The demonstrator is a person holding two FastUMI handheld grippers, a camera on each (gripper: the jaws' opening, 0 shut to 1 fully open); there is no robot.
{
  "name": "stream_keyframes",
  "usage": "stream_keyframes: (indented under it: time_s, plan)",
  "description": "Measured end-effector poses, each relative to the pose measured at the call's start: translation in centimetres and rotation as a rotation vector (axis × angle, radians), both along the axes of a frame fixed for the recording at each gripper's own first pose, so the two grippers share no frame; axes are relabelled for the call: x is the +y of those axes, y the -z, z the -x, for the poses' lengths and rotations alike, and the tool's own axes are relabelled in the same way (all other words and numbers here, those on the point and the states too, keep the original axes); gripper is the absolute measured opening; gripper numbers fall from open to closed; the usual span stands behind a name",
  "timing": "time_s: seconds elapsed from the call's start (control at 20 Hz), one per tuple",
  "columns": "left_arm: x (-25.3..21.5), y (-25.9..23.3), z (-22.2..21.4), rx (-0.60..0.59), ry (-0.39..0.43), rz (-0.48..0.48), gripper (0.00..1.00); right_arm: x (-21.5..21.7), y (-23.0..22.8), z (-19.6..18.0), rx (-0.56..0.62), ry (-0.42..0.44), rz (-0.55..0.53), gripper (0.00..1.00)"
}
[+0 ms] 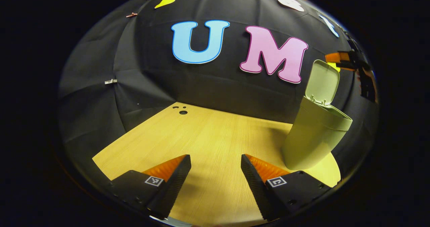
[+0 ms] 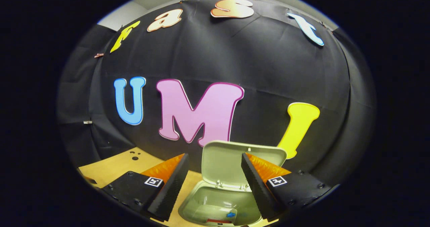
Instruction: Press the lid of the desktop garbage bin to open it, pick up the crumpled paper on the desktop and throw it into the bin, then pick up the pop can on the desktop and drop it into the bin, and finally close the garbage bin lid.
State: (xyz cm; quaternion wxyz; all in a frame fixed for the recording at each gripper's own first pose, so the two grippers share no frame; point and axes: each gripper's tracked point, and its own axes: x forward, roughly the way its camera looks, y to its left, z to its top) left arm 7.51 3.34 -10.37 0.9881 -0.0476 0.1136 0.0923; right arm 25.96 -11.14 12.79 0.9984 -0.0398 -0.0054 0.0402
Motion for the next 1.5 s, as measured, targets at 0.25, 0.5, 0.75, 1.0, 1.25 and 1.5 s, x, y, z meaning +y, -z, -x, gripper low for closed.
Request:
stream_keyframes:
  time_s: [0.25,0.5,0.75,1.0,1.25,1.5]
  plan:
    - [0.2,-0.2,0.2,-0.002,-0.015,0.007,0.96,-1.9,-2.8,-2.0,-0.011,0.033,-0.038,0.97]
    - [1.3,-1.0,0.8,-0.022,-0.057,0.015,0.96,-4.8,-3.3,-5.5,0.037,0.094,-0.070,0.97]
    - [3.6,-1.2,2.0,-0.027,-0.100,0.022,0.96,-6.7,-1.8,-8.9,0.107,0.155,-0.085,0.97]
    - [4.1,-2.0,2.4,-0.046,-0.089,0.006,0.96,-6.4,0.4,-9.3,0.178,0.139,-0.092,0.98]
    - [2.9,-2.4,2.4,-0.058,-0.049,-0.005,0.96,-5.6,0.9,-7.1,0.195,0.119,-0.127,0.96]
    - [1.7,-1.6,2.6,-0.050,0.003,-0.004,0.96,-4.9,2.9,-2.7,0.209,0.117,-0.127,0.96]
